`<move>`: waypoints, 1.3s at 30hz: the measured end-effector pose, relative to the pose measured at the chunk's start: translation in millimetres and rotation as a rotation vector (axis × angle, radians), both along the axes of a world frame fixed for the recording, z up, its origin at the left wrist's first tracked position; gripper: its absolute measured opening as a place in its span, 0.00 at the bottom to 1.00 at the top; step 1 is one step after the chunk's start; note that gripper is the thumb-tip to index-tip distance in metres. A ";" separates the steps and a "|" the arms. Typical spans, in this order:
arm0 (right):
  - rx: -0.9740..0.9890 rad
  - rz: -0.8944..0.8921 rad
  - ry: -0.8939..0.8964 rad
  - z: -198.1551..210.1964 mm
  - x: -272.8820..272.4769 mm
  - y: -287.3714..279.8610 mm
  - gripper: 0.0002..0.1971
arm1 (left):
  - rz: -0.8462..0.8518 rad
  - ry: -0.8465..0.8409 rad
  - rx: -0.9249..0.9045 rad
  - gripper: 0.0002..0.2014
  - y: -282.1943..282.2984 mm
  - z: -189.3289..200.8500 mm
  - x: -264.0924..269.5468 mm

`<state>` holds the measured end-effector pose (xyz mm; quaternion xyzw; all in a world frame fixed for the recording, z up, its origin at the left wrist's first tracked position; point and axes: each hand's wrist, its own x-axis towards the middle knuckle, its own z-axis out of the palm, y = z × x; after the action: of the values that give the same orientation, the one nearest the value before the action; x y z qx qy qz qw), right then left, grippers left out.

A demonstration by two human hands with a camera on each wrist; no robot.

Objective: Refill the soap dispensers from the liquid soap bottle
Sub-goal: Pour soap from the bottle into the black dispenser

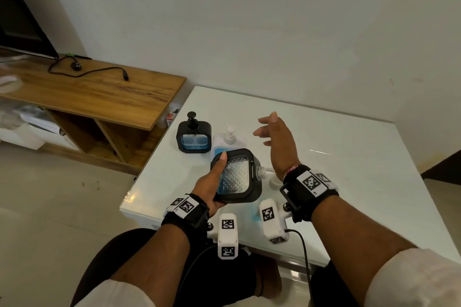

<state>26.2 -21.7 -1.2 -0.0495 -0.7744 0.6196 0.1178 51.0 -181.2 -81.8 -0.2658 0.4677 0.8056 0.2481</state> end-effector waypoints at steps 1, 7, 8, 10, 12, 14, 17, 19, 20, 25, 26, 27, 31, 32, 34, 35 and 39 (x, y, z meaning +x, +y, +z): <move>-0.003 -0.004 0.003 0.3 -0.7 0.9 0.32 | 0.004 -0.002 0.004 0.45 -0.1 -0.1 -0.2; 0.044 0.025 -0.031 -2.0 2.8 -1.4 0.28 | -0.007 -0.014 0.018 0.55 0.4 -4.8 -1.6; 0.048 0.029 -0.031 -2.4 4.1 -2.0 0.27 | -0.006 -0.015 0.018 0.56 0.2 -6.0 -1.2; 0.033 0.031 -0.023 -1.4 6.0 -2.0 0.26 | -0.004 -0.015 0.017 0.54 0.0 -5.4 -0.7; 0.021 0.037 -0.016 0.7 6.3 -2.3 0.26 | 0.006 -0.014 0.025 0.50 -1.3 -4.9 -0.6; 0.023 0.039 -0.003 2.4 4.9 -2.7 0.26 | 0.011 -0.007 0.030 0.45 -1.7 -3.0 -0.7; 0.063 0.043 0.012 -1.2 3.6 -2.9 0.29 | 0.012 -0.006 0.041 0.43 0.2 -1.0 -0.9; 0.108 0.071 0.021 -4.4 5.4 -4.0 0.32 | 0.004 -0.014 0.016 0.51 0.1 -1.7 -1.2; 0.124 0.080 0.023 -5.1 6.3 -4.2 0.32 | 0.002 -0.016 0.006 0.56 0.2 -3.6 -1.2; 0.052 0.072 0.003 0.4 4.3 -2.6 0.27 | 0.005 -0.013 0.027 0.56 -2.0 -6.9 -1.1; 0.043 0.068 0.005 2.0 3.4 -2.7 0.28 | 0.007 -0.011 0.027 0.56 -2.6 -7.8 -1.5; 0.042 0.063 0.007 2.4 2.7 -2.9 0.28 | 0.006 -0.006 0.025 0.57 -2.9 -7.9 -2.1; 0.098 0.075 -0.023 -1.5 3.6 -4.2 0.28 | -0.003 -0.006 0.029 0.53 -0.2 -4.6 -1.6; 0.117 0.085 -0.030 -2.5 4.7 -4.8 0.27 | -0.002 -0.005 0.036 0.50 0.1 -3.1 -0.6; 0.121 0.094 -0.033 -2.3 5.4 -5.0 0.27 | -0.003 -0.003 0.042 0.47 0.0 -1.9 -0.3; 0.099 0.089 -0.033 -1.8 5.0 -4.5 0.28 | -0.004 -0.003 0.042 0.47 -0.1 -1.6 -0.1; 0.036 0.072 -0.029 2.0 2.4 -4.3 0.30 | -0.001 -0.006 0.016 0.54 -2.4 -6.1 -1.3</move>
<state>28.7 -26.0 0.7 -0.0284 -0.7885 0.6085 0.0847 49.7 -183.6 -87.8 -0.2661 0.4606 0.8084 0.2519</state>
